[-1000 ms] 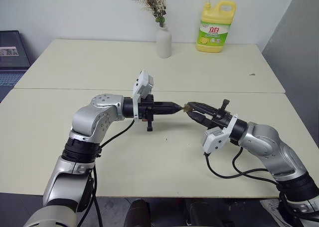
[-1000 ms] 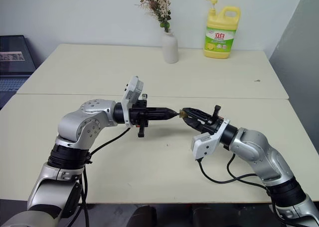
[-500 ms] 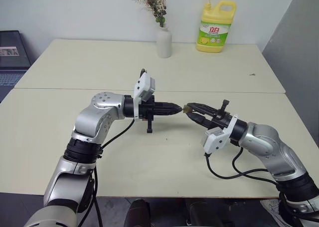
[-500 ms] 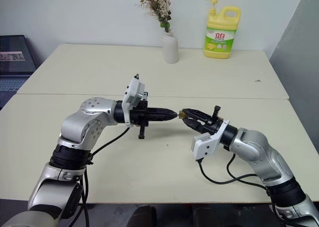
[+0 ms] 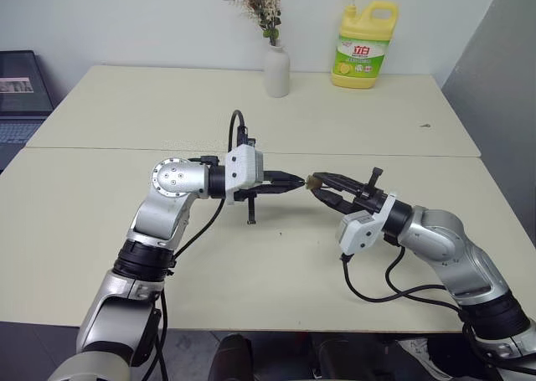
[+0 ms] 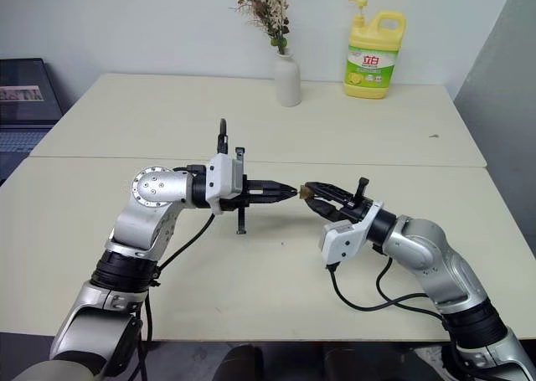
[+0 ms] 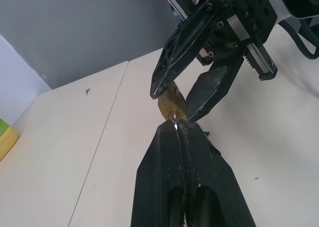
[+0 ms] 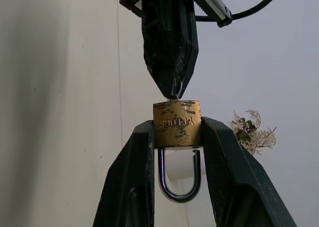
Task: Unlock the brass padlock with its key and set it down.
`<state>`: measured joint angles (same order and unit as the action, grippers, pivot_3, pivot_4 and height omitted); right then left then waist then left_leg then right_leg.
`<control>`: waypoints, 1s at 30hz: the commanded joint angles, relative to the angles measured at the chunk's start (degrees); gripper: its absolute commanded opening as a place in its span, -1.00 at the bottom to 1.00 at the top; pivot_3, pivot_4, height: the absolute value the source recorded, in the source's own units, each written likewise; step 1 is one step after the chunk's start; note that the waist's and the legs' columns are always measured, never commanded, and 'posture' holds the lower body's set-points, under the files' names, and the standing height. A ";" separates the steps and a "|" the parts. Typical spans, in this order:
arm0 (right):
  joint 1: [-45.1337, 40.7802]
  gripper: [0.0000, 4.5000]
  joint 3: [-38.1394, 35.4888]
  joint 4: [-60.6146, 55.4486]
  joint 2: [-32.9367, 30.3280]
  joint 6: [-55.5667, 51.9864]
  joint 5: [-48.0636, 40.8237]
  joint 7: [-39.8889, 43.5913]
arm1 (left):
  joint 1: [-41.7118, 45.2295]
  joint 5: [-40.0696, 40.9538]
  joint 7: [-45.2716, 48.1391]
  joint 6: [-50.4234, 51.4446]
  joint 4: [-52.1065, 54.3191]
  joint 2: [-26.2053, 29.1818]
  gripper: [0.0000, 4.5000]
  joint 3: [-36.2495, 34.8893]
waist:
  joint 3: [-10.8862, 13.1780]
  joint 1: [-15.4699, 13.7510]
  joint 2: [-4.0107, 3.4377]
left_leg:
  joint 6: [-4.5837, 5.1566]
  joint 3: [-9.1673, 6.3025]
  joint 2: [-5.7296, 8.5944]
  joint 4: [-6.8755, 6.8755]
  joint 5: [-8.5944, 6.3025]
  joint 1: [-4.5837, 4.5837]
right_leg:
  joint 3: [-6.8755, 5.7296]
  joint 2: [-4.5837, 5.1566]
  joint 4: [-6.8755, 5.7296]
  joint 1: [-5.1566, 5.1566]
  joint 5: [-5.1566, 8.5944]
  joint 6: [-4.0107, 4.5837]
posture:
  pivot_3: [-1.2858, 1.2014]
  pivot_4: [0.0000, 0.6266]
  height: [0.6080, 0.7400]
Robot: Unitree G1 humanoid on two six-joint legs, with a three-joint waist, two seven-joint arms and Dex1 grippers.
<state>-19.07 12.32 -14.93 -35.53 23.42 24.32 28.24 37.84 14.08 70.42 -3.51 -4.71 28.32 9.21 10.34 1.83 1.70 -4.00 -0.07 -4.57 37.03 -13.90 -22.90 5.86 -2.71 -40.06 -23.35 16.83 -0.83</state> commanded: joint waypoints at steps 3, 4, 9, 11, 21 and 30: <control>-0.82 -0.58 -1.65 -2.20 0.73 0.24 -1.99 -0.52 | 0.39 -0.47 -0.51 -2.97 -0.53 -1.45 -1.00 0.79 | 0.00 0.00 0.00 | 0.00 0.00 0.00 0.00 0.00 0.00 | 0.00 0.00 0.00 0.00 0.00 0.00 | 0.03 -0.52 1.00; -0.83 -0.58 -1.63 -2.24 0.76 0.19 -2.00 -0.50 | 0.47 -0.92 -0.94 -2.94 -0.70 -1.49 -1.00 0.89 | 0.00 0.00 0.00 | 0.00 0.00 0.00 0.00 0.00 0.00 | 0.00 0.00 0.00 0.00 0.00 0.00 | 0.03 -0.52 1.00; -0.91 -0.58 -1.62 -2.27 0.77 0.07 -2.08 -0.41 | 0.30 2.76 -0.76 7.42 1.37 -1.23 -1.00 1.18 | 0.00 0.01 0.00 | 0.00 0.00 0.00 0.00 0.00 0.00 | 0.00 0.00 0.00 0.00 0.00 0.00 | 0.03 -0.52 1.00; -0.92 -0.58 -1.62 -2.29 0.77 0.11 -2.07 -0.36 | 0.27 3.69 -0.85 10.27 2.19 -1.10 -1.00 1.03 | 0.00 0.02 0.00 | 0.00 -0.01 0.00 0.00 0.00 0.00 | -0.01 0.00 -0.01 0.00 0.00 0.00 | 0.03 -0.52 1.00; -0.69 -0.58 -1.56 -2.02 0.71 0.55 -2.31 0.06 | 2.71 16.98 -4.03 41.30 5.92 1.92 -0.18 -4.66 | 0.00 0.18 0.00 | 0.00 -0.06 -0.01 -0.01 0.00 0.01 | -0.05 -0.01 -0.03 0.01 0.00 -0.01 | 0.03 -0.52 1.00; -0.99 -0.58 -1.00 -1.94 0.82 0.96 -2.31 0.39 | 3.18 19.95 -5.53 46.82 7.84 1.57 -0.18 -4.66 | 0.00 0.02 0.00 | 0.00 -0.08 0.00 0.01 0.00 0.01 | -0.07 0.00 -0.04 0.02 0.00 0.00 | 0.03 -0.52 1.00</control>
<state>-19.11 12.33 -14.94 -34.93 23.40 23.40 28.72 39.78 33.60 65.36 43.51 1.58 30.00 4.82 10.34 1.86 1.70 -4.01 -0.16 -4.57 37.04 -13.90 -22.89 5.79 -2.71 -40.10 -23.33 16.83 -0.83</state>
